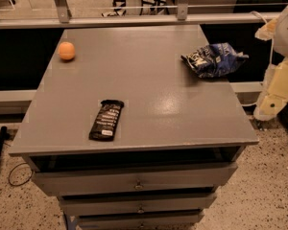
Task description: Pick blue chip bag
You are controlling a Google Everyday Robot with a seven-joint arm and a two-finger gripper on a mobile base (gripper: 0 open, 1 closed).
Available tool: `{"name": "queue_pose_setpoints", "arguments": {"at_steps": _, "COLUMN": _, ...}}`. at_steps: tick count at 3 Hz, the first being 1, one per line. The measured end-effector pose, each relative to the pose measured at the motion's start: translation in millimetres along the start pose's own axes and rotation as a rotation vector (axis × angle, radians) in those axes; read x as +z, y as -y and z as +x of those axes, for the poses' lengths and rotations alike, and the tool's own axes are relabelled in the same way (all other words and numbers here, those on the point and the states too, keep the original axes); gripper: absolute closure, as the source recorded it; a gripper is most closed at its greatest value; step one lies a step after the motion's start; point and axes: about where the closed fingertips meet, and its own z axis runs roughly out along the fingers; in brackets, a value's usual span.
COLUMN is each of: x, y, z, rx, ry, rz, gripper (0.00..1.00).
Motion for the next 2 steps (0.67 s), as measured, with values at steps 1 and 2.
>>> {"name": "queue_pose_setpoints", "arguments": {"at_steps": 1, "x": 13.8, "y": 54.1, "z": 12.1, "rx": 0.046, "ry": 0.05, "rz": 0.064, "gripper": 0.0}}
{"name": "queue_pose_setpoints", "arguments": {"at_steps": 2, "x": 29.4, "y": 124.8, "z": 20.7, "rx": 0.102, "ry": 0.12, "rz": 0.155, "gripper": 0.0}}
